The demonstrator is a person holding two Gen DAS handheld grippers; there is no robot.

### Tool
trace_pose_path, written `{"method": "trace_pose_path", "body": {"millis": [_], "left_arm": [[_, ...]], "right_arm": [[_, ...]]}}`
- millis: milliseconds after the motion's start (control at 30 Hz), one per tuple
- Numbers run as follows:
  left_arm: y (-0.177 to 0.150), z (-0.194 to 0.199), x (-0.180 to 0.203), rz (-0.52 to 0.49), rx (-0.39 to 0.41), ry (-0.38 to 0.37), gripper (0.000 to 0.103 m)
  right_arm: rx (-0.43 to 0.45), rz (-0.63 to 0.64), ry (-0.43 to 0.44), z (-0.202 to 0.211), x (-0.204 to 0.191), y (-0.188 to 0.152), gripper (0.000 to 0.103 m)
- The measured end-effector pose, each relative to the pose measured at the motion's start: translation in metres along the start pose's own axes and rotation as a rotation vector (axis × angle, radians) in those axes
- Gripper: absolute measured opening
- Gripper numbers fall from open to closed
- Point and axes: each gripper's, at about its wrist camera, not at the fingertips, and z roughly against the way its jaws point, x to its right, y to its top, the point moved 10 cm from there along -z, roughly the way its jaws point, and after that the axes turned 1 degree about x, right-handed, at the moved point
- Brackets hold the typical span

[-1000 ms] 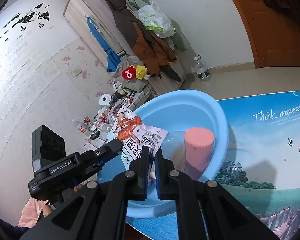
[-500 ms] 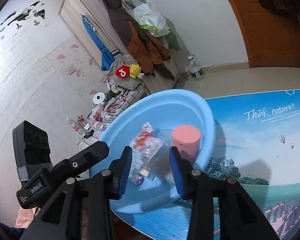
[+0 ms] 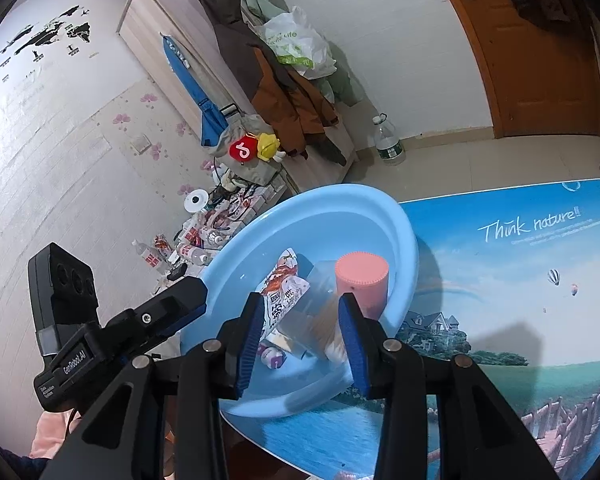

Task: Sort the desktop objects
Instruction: 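Withdraw both grippers from the basin back over the mat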

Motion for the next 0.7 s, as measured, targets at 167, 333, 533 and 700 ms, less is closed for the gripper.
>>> {"method": "trace_pose_path", "body": {"millis": [167,333,533,700], "left_arm": [[0.003,0.006,-0.002,-0.049,0.031,0.065,0.103],[0.010,0.016,-0.006,-0.087,0.061,0.118,0.103],[0.014,0.025,-0.009,-0.150,0.085,0.180,0.103],[0.013,0.029,-0.007,-0.199,0.095,0.218,0.103]], "right_arm": [[0.023,0.057,-0.040,0.005,-0.006,0.001,0.077],[0.026,0.150,-0.080,0.007,-0.018,-0.002,0.081],[0.027,0.182,-0.128,0.009,-0.020,-0.006,0.081],[0.033,0.187,-0.167,0.010,-0.021,-0.005,0.081]]}}
